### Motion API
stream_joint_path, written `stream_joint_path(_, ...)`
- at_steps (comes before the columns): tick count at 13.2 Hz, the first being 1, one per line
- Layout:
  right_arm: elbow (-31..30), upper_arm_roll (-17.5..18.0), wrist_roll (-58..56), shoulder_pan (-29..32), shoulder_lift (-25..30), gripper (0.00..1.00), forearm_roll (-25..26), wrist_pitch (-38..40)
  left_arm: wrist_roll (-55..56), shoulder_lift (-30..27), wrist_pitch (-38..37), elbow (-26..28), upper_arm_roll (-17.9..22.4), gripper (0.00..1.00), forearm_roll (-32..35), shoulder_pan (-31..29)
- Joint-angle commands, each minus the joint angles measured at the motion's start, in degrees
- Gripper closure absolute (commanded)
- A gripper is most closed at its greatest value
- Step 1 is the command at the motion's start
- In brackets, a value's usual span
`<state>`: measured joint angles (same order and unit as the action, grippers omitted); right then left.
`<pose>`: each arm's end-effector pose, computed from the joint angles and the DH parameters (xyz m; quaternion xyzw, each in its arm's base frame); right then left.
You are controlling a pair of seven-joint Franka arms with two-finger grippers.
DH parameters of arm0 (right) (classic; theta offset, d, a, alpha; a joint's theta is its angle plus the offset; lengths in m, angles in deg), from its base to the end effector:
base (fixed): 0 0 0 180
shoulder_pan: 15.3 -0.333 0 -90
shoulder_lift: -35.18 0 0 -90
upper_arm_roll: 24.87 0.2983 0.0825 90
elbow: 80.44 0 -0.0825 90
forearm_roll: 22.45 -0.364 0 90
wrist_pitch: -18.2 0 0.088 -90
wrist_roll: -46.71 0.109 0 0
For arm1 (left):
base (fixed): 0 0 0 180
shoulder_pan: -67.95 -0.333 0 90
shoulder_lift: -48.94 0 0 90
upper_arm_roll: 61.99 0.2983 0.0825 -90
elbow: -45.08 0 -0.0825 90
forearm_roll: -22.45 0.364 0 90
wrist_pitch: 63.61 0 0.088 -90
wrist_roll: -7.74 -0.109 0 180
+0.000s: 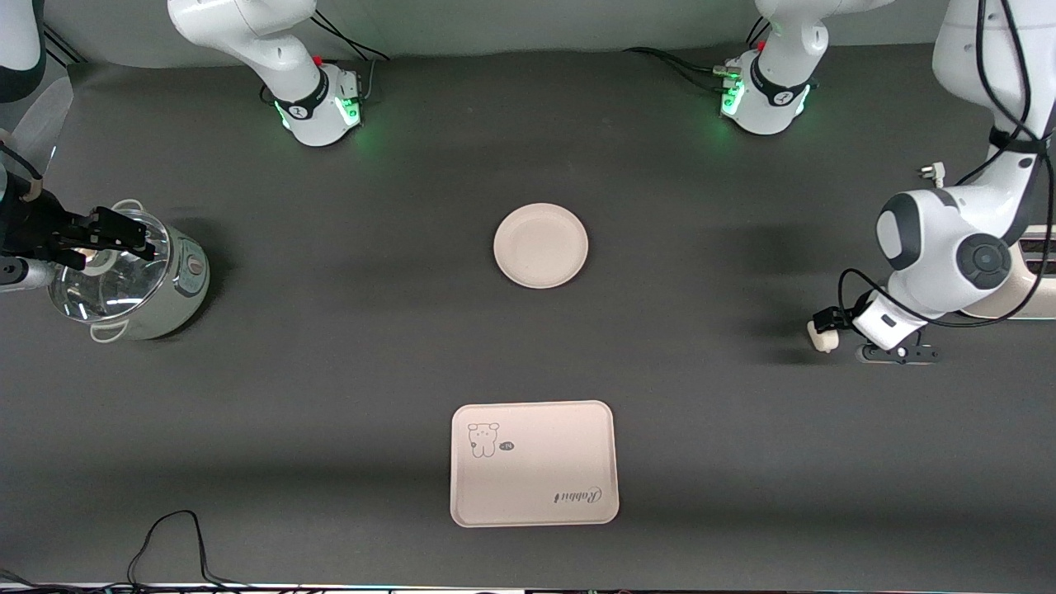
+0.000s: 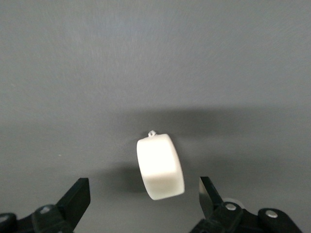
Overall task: Place bun in plate and plate on tray
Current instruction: 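Reach the left gripper down to the white bun and grasp it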
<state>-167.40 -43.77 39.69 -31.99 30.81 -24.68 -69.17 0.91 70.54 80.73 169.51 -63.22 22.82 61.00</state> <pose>0.5501 -0.0101 0.5855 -0.9986 -0.0422 0.0318 0.0097 0.5404 0.0539 0.2127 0.9998 -0.0116 -0.0144 0.0037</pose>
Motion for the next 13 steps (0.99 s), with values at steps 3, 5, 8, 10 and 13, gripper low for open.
stream_joint_path(3,1.2,-0.3,-0.7,0.1,-2.5,0.0,-0.1,-0.4,3.5,0.7,1.3,1.0,-0.2,0.01,-0.3,0.3)
stream_joint_path(5,2.3,-0.4,-1.0,0.8,-4.2,0.0,-0.2,-1.1,4.7,1.7,2.9,1.0,-0.4,0.04,-0.3,0.5)
stream_joint_path(8,3.3,-0.2,-0.9,0.9,-4.9,0.0,-0.3,-1.7,6.9,3.5,5.9,1.1,-0.4,0.1,-0.3,2.2)
stream_joint_path(10,3.8,-0.3,-1.0,1.0,-6.3,0.0,-2.0,-1.9,7.0,3.5,6.1,1.2,-0.4,0.38,-0.2,2.6)
stream_joint_path(13,4.3,-0.1,-0.4,1.7,-7.5,0.0,-3.5,-3.0,6.9,3.5,5.9,1.2,-0.4,0.67,0.3,2.6)
